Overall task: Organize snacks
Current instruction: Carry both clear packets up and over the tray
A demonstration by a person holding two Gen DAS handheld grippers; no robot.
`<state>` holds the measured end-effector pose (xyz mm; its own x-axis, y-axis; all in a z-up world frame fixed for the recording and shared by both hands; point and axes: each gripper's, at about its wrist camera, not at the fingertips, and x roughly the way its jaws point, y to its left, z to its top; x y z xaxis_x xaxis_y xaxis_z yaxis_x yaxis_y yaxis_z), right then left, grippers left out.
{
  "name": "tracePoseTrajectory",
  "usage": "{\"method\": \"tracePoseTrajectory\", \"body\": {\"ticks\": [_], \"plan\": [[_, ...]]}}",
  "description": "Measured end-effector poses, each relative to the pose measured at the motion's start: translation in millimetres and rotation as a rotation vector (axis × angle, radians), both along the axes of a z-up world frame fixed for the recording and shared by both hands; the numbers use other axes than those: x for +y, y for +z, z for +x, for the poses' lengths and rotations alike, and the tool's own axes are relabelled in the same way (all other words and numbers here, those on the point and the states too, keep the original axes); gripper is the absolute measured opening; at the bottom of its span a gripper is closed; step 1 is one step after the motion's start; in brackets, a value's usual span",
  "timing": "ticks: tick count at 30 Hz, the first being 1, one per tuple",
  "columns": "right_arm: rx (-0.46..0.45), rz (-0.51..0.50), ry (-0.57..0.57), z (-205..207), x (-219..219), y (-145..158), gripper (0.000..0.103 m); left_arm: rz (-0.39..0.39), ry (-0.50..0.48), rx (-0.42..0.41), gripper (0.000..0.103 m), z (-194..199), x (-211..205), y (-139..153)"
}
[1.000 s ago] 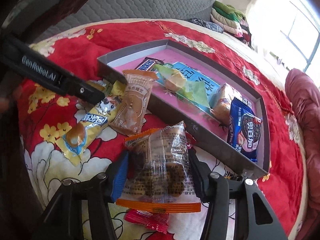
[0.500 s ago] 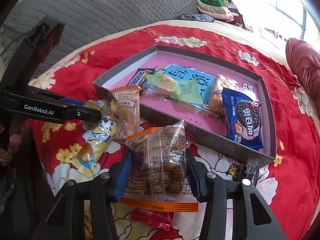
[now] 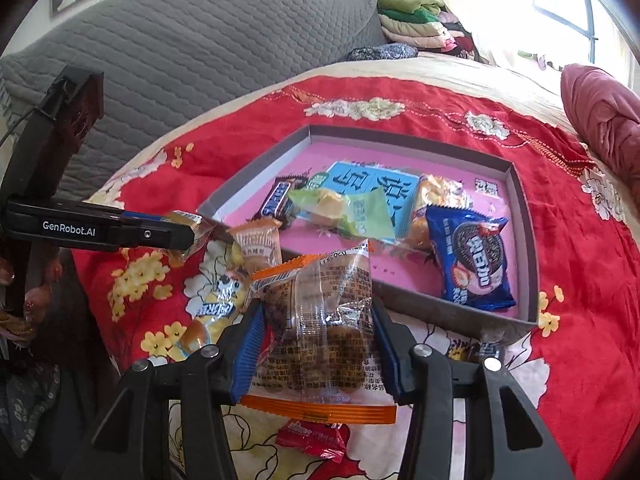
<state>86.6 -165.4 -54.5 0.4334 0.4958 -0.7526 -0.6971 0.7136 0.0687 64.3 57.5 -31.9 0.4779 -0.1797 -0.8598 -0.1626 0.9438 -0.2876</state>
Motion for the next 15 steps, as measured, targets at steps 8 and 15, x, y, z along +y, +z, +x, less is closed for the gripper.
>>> {"method": "tracePoseTrajectory", "body": {"ticks": [8, 15], "plan": [[-0.019, 0.042, -0.034, 9.9, -7.2, 10.6, 0.051, -0.007, 0.023, -0.026, 0.046, 6.5, 2.0, 12.3], [-0.041, 0.066, -0.053, 17.3, -12.2, 18.4, 0.051, -0.007, 0.032, -0.044, 0.046, 14.7, 2.3, 18.0]]}}
